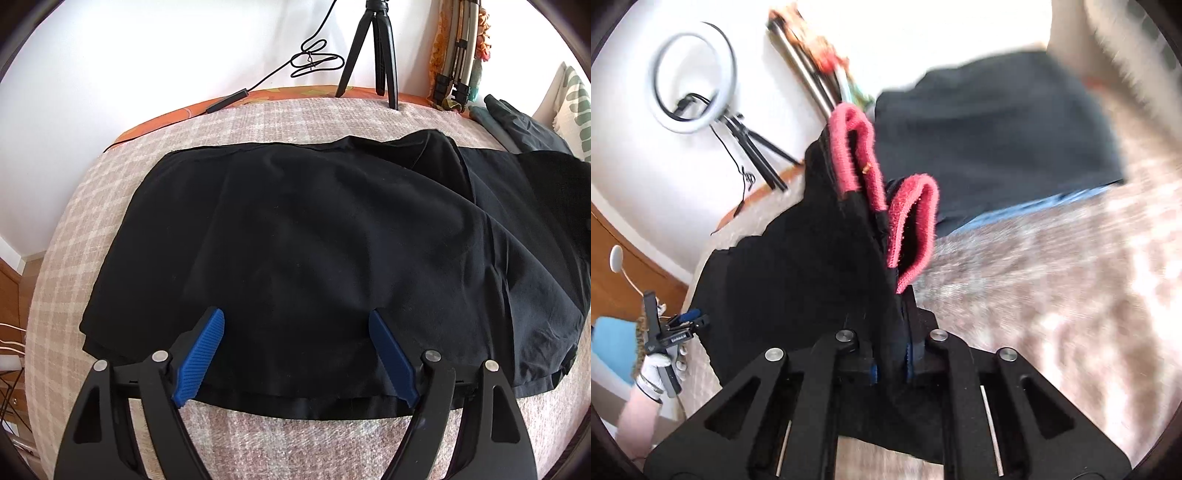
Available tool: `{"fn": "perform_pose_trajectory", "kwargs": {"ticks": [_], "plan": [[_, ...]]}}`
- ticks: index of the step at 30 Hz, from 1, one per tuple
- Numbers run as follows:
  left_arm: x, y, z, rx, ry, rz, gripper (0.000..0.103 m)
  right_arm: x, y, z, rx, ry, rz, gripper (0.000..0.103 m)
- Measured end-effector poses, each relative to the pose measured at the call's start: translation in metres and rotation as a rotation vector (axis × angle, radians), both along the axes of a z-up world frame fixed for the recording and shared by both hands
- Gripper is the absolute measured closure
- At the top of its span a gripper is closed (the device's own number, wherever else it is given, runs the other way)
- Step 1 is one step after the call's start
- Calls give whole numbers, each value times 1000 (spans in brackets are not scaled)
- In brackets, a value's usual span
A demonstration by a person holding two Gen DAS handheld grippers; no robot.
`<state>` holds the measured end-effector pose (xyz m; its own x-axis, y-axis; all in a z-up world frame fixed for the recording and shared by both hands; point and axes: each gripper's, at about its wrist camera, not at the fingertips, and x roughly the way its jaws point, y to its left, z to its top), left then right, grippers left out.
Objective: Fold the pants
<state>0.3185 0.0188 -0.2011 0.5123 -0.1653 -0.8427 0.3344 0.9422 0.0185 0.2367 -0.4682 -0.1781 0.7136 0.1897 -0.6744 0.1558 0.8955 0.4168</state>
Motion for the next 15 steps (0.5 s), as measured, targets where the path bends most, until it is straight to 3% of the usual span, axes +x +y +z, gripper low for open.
{"fn": "perform_pose_trajectory", "kwargs": {"ticks": [2, 5, 9, 11, 12, 14, 15], "plan": [[-1, 1, 0, -3, -1, -2, 23, -2, -4, -6, -37, 46, -27, 94], [0, 3, 0, -6, 3, -1, 22, 11, -15, -31, 3, 138, -56, 89], [-1, 3, 0, 1, -3, -3, 22, 15, -6, -26, -130, 163, -54, 78], [-2, 2, 1, 2, -4, -5, 22, 7, -5, -17, -208, 166, -53, 57], [-2, 3, 2, 7, -5, -6, 22, 5, -6, -9, -232, 150, -57, 52], [-3, 3, 5, 27, -18, 1, 22, -19, -8, 8, -258, 117, -58, 29], [-5, 3, 7, 37, -27, -2, 22, -29, -8, 16, -257, 103, -52, 26]]}}
